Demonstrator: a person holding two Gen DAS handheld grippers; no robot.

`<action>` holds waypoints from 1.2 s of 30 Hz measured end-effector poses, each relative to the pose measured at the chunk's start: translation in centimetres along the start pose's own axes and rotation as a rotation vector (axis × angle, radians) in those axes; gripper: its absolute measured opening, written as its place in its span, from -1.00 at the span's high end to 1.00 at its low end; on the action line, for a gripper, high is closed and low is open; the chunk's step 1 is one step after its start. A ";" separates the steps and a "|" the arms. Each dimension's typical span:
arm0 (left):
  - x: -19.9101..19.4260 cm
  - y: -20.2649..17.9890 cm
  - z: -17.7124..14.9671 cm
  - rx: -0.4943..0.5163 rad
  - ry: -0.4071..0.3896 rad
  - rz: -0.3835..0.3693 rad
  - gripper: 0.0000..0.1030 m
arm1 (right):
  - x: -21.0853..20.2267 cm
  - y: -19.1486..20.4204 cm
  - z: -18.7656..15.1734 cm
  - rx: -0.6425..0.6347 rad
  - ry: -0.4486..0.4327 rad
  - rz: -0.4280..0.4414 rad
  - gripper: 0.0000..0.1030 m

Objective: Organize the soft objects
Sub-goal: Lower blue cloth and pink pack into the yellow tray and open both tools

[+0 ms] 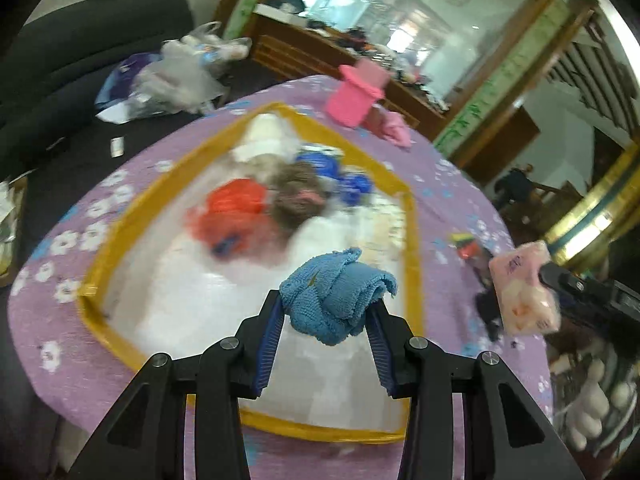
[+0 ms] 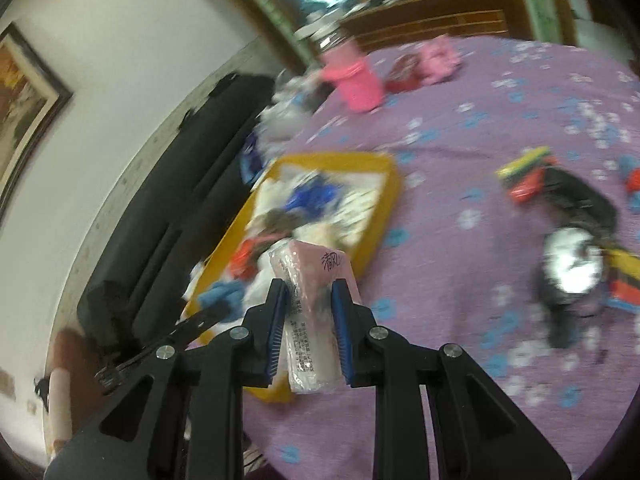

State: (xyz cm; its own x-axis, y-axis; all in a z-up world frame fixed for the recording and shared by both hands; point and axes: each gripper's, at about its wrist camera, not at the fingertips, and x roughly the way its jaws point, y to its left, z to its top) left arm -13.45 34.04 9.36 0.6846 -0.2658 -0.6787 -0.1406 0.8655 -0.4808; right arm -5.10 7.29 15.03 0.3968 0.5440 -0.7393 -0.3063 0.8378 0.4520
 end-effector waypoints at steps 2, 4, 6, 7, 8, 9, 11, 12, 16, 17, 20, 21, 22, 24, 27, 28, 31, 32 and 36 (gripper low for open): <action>0.0 0.7 0.3 -0.013 0.006 0.032 0.22 | 1.9 1.6 -0.5 -0.023 0.039 0.019 0.60; 0.2 1.5 0.5 -0.035 0.017 0.054 0.22 | 3.8 2.8 -1.0 -0.041 0.078 0.037 0.59; 0.2 1.9 0.7 -0.053 0.023 0.080 0.17 | 5.9 4.3 -1.5 -0.061 0.119 0.046 0.59; 0.3 2.0 1.2 -0.053 0.016 0.097 0.15 | 6.9 4.9 -1.7 -0.069 0.139 0.052 0.59; 0.1 2.3 1.4 -0.047 0.003 0.128 0.06 | 7.5 5.2 -1.9 -0.074 0.153 0.057 0.59; 0.0 2.3 1.6 -0.043 -0.003 0.139 -0.05 | 8.3 5.7 -2.3 -0.079 0.169 0.063 0.59; -0.4 2.6 1.9 -0.033 -0.016 0.150 -0.21 | 10.2 6.8 -2.8 -0.093 0.205 0.070 0.59; -0.5 2.9 2.0 -0.032 -0.025 0.151 -0.27 | 10.5 7.1 -3.1 -0.100 0.216 0.070 0.59; -0.8 3.6 2.1 -0.048 -0.029 0.092 -0.29 | 13.5 8.3 -3.7 -0.116 0.269 0.062 0.59; -0.9 3.8 2.1 -0.058 -0.036 0.074 -0.29 | 14.3 8.6 -3.9 -0.121 0.281 0.057 0.59; -2.7 4.0 2.2 -0.054 -0.102 0.066 -0.35 | 15.9 9.3 -4.5 -0.154 0.295 0.022 0.53; -3.7 4.4 2.2 -0.053 -0.131 0.060 -0.43 | 16.5 9.4 -4.7 -0.166 0.296 0.006 0.53; -4.3 4.6 2.1 -0.055 -0.155 0.054 -0.47 | 16.8 9.6 -4.9 -0.172 0.296 -0.005 0.49; -6.2 4.9 2.2 -0.067 -0.219 0.037 -0.60 | 17.2 9.7 -5.1 -0.168 0.282 0.006 0.46; -7.5 4.9 1.9 -0.059 -0.269 0.032 -0.65 | 17.1 9.7 -5.0 -0.172 0.266 0.013 0.35; -7.7 4.9 1.8 -0.054 -0.277 0.030 -0.65 | 16.8 9.7 -5.0 -0.174 0.256 0.021 0.33; -7.4 4.7 1.3 -0.048 -0.272 0.009 -0.66 | 15.4 9.5 -4.7 -0.160 0.217 0.057 0.08; -7.3 4.6 1.1 -0.047 -0.266 0.005 -0.66 | 14.9 9.4 -4.6 -0.157 0.202 0.072 0.04; -6.9 3.5 0.7 -0.024 -0.243 -0.005 -0.67 | 12.7 8.6 -4.3 -0.132 0.147 0.097 0.03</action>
State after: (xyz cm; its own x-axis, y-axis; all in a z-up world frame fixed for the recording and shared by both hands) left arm -18.10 39.20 12.74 0.8369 -0.1577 -0.5241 -0.1519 0.8531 -0.4991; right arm -6.46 21.19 7.38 0.2323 0.6009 -0.7648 -0.4512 0.7632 0.4626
